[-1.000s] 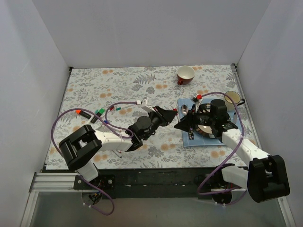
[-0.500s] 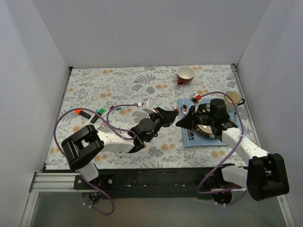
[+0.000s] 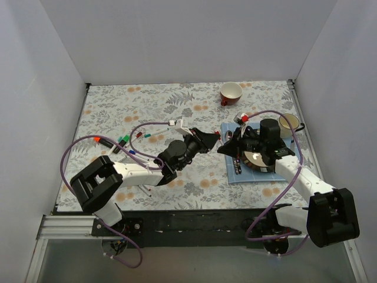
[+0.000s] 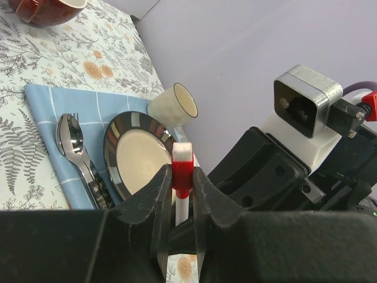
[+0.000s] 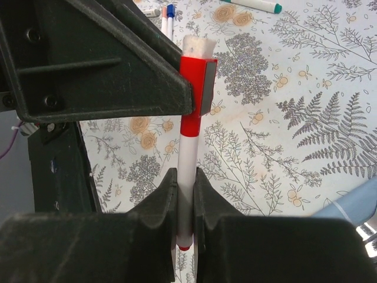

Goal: Open the pen caps

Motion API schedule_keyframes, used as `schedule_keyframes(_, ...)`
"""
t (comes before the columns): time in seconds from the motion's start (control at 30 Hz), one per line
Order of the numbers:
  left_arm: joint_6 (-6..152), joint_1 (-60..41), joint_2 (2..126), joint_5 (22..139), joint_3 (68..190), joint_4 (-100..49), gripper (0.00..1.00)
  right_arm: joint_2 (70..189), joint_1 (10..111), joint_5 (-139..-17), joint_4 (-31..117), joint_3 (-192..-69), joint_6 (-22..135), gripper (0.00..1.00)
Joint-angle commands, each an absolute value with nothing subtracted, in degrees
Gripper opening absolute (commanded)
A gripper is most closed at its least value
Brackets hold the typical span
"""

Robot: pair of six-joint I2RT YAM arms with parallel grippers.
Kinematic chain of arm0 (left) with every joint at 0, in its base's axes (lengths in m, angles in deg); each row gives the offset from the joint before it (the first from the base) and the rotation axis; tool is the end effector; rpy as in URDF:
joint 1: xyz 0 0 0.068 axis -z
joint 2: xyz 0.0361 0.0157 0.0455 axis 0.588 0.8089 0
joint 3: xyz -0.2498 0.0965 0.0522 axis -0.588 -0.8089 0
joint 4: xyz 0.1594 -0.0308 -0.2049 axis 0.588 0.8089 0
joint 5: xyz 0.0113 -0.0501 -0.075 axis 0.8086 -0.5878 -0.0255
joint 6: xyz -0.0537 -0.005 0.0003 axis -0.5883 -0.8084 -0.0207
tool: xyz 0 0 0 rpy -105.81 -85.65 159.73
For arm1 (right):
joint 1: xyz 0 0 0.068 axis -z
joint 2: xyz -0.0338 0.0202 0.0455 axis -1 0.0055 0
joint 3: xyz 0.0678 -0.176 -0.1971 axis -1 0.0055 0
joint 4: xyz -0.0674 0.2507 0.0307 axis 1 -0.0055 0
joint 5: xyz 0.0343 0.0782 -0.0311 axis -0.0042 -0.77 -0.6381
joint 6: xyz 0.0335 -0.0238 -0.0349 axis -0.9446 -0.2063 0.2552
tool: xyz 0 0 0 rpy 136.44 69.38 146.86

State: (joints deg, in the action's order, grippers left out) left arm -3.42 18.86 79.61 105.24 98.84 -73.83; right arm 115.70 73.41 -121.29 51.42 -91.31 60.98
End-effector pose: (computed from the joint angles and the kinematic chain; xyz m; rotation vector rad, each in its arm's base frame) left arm 0.2034 -0.2715 0.2355 -0.7710 1.6617 -1.6817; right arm 0.2303 0.0960 0.2436 -0.8109 1.7963 1.0782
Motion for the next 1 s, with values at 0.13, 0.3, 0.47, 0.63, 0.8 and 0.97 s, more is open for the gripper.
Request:
schedule_keyframes(0.13,1.2,10.23,75.88,117.12,103.71,-73.65,0.0,115.1,71.49,-129.88,46.04,-91.29,64.92,0.01)
schedule_keyframes(0.3,2.08,7.23,75.88,116.59,105.21,-72.77,0.0,115.02,71.4,-130.23,46.22,-91.11,64.92,0.01)
schedule_keyframes(0.47,3.84,3.89,76.41,116.06,108.19,-71.37,0.0,115.1,71.14,-130.32,46.39,-91.03,64.83,0.01)
schedule_keyframes(0.63,2.53,1.09,77.11,116.06,109.43,-70.22,0.0,115.19,70.97,-130.23,46.74,-90.85,64.83,0.01)
schedule_keyframes(0.8,0.5,-1.2,77.55,115.89,110.39,-69.0,0.0,115.28,70.79,-129.36,46.75,-90.85,65.27,0.01)
schedule_keyframes(0.97,-2.3,-8.4,77.46,110.97,111.45,-59.1,0.0,114.31,70.79,-128.65,43.68,-92.08,71.57,0.01)
